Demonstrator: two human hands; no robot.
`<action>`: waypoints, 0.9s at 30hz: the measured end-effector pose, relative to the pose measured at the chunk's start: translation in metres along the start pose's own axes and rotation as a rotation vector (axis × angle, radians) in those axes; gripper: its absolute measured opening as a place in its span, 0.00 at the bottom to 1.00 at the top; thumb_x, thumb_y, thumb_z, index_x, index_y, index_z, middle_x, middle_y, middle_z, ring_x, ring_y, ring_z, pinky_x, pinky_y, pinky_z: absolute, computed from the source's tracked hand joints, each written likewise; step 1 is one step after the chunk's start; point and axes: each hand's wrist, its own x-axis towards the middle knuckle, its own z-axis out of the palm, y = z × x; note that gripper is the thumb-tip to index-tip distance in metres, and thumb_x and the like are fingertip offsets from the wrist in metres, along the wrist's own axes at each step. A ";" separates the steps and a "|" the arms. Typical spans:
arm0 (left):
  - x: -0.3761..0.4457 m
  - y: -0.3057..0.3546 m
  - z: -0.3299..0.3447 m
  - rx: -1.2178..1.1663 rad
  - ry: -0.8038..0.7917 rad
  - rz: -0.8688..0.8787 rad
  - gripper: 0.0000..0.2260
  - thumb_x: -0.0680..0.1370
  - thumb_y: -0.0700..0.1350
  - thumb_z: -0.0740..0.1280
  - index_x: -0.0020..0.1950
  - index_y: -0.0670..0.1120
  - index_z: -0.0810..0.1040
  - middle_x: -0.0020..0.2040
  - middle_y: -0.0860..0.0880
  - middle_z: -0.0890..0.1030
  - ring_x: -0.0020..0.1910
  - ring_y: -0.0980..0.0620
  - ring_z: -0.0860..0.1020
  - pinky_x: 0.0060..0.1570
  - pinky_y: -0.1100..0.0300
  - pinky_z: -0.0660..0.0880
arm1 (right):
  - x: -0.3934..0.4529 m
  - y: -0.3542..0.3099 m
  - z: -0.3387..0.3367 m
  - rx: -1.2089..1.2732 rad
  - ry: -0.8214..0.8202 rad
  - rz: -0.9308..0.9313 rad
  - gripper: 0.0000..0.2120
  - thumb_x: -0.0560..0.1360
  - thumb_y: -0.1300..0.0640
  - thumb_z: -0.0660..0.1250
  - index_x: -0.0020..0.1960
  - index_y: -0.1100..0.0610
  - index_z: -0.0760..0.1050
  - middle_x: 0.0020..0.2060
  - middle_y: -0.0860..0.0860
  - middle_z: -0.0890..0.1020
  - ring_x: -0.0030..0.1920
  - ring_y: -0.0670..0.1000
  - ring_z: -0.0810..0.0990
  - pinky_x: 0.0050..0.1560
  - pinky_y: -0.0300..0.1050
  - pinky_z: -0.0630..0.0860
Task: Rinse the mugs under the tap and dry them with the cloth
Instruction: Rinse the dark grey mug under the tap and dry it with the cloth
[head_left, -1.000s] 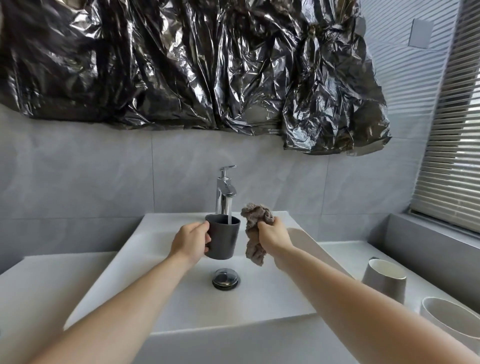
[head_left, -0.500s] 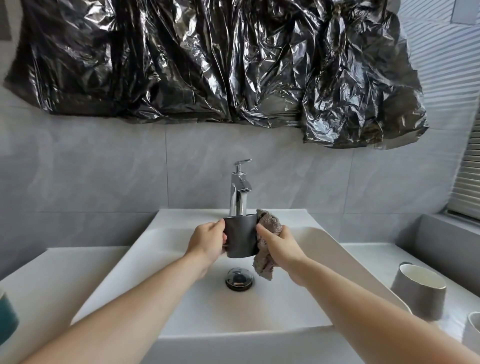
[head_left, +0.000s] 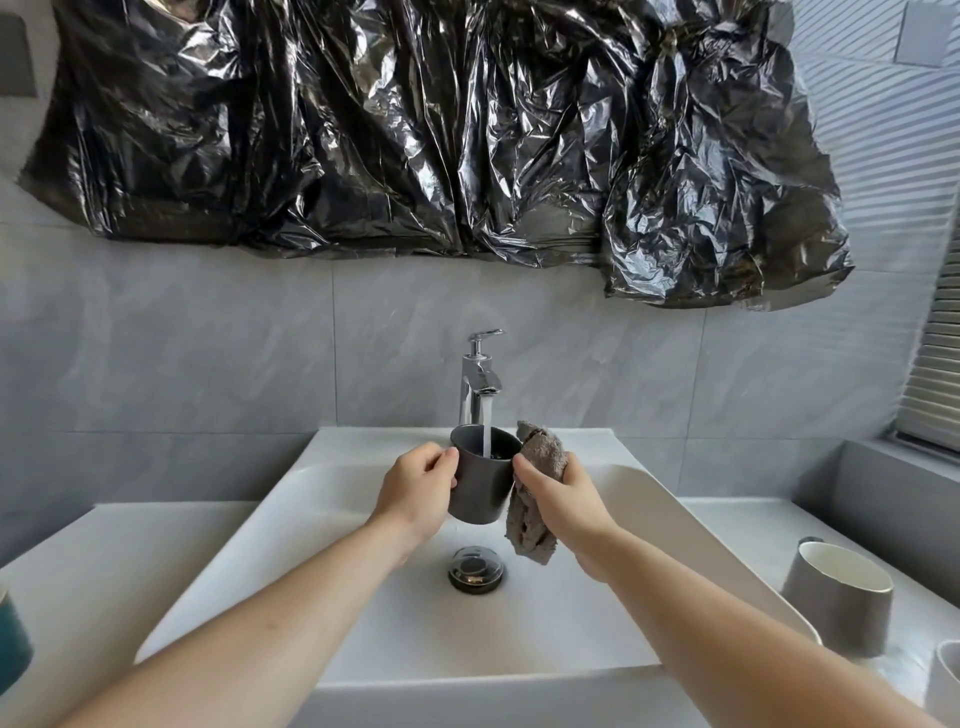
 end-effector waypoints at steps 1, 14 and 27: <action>0.000 0.000 -0.001 -0.004 -0.004 0.010 0.17 0.84 0.47 0.63 0.36 0.46 0.70 0.34 0.52 0.76 0.39 0.48 0.72 0.43 0.54 0.66 | 0.001 0.000 0.000 -0.003 0.005 -0.003 0.20 0.76 0.40 0.73 0.60 0.49 0.73 0.52 0.50 0.85 0.52 0.50 0.85 0.57 0.52 0.82; -0.010 0.006 -0.002 -0.055 -0.194 0.075 0.13 0.76 0.53 0.64 0.38 0.46 0.78 0.38 0.51 0.80 0.45 0.49 0.76 0.65 0.41 0.74 | 0.000 -0.003 -0.010 -0.032 0.135 0.064 0.23 0.64 0.43 0.70 0.56 0.51 0.78 0.47 0.52 0.87 0.48 0.55 0.86 0.54 0.53 0.84; -0.010 0.002 -0.004 -0.011 -0.277 0.019 0.13 0.85 0.40 0.63 0.42 0.39 0.76 0.40 0.46 0.78 0.44 0.49 0.74 0.66 0.42 0.75 | -0.005 -0.007 -0.017 -0.025 0.201 0.086 0.21 0.63 0.43 0.65 0.52 0.50 0.80 0.46 0.51 0.86 0.47 0.52 0.84 0.48 0.47 0.79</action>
